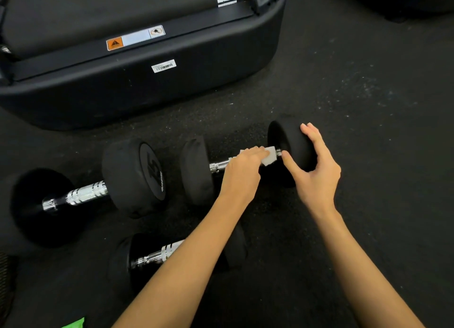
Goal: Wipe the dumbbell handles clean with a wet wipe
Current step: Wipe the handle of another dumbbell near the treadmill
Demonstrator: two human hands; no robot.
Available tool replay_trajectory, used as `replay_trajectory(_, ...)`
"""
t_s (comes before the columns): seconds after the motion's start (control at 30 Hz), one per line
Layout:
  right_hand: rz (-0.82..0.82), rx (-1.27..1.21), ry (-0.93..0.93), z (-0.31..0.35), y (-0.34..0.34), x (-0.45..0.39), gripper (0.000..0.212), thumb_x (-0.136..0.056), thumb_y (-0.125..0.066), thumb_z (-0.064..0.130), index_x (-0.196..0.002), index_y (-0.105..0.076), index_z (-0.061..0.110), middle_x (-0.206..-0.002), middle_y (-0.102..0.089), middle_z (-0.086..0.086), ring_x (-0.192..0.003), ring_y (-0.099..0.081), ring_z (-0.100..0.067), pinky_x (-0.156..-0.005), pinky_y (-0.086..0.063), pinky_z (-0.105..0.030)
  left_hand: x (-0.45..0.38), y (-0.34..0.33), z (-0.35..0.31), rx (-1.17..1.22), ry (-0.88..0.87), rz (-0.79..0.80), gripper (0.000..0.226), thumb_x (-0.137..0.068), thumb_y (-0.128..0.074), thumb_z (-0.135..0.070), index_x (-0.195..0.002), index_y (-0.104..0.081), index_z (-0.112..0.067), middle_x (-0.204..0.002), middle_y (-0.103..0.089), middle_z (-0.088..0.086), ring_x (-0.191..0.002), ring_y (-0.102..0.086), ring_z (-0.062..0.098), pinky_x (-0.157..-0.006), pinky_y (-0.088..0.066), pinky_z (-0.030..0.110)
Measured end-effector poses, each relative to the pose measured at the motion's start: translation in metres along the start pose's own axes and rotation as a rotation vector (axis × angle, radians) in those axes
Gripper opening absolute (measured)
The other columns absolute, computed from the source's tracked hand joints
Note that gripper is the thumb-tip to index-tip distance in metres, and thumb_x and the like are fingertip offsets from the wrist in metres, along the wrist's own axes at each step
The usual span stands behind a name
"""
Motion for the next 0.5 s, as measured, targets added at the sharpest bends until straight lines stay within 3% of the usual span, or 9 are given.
replay_trajectory(0.1,-0.002,-0.023,-0.009,0.000,0.000,0.001,0.060,-0.084,-0.076,0.026,-0.139,-0.052,0.025,-0.149,-0.046,0.010,-0.137,-0.041,0.000,-0.112,-0.039,-0.035,-0.001,-0.001,-0.002,-0.023,-0.068,0.027,0.050,-0.080,-0.055,0.017,-0.124,-0.064,-0.004,-0.126,-0.064,0.017,-0.114,-0.062,0.036,-0.096,-0.049,0.052)
replay_trajectory(0.27,-0.021,-0.032,-0.025,0.002,-0.003,-0.001,0.059,-0.083,-0.076,0.025,-0.138,-0.053,0.026,-0.149,-0.047,0.011,-0.136,-0.041,0.002,-0.112,-0.040,-0.036,-0.013,-0.008,-0.001,-0.164,-0.135,0.207,0.065,-0.089,-0.048,0.008,-0.147,-0.041,-0.019,-0.153,-0.041,0.002,-0.139,-0.041,0.022,-0.109,-0.038,0.041)
replay_trajectory(0.33,-0.020,-0.049,-0.037,0.001,-0.002,-0.001,0.060,-0.083,-0.077,0.025,-0.137,-0.054,0.027,-0.148,-0.047,0.012,-0.136,-0.041,0.003,-0.112,-0.040,-0.036,-0.005,-0.006,0.003,-0.147,-0.183,0.167,0.064,-0.085,-0.052,0.012,-0.144,-0.046,-0.016,-0.151,-0.043,0.003,-0.139,-0.041,0.021,-0.107,-0.042,0.044)
replay_trajectory(0.43,-0.015,-0.064,-0.046,0.000,0.000,-0.002,0.060,-0.082,-0.078,0.024,-0.137,-0.054,0.028,-0.148,-0.048,0.012,-0.135,-0.041,0.004,-0.112,-0.039,-0.037,0.006,-0.003,0.008,-0.091,-0.175,-0.012,0.059,-0.070,-0.064,0.019,-0.122,-0.067,-0.008,-0.131,-0.063,0.010,-0.123,-0.059,0.026,-0.093,-0.054,0.047)
replay_trajectory(0.5,-0.003,-0.058,-0.044,0.001,0.000,-0.002,0.060,-0.081,-0.078,0.024,-0.136,-0.054,0.028,-0.147,-0.048,0.012,-0.135,-0.041,0.003,-0.112,-0.039,-0.036,0.006,0.002,0.001,-0.121,-0.098,0.030,0.054,-0.077,-0.061,0.014,-0.126,-0.064,-0.009,-0.132,-0.062,0.010,-0.122,-0.058,0.029,-0.096,-0.051,0.048)
Point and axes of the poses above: each hand's wrist, its own x-axis away from the middle knuckle, its own y-axis out of the back of the hand, z = x × y, the point moved 5 cm from there along -x, towards the middle knuckle
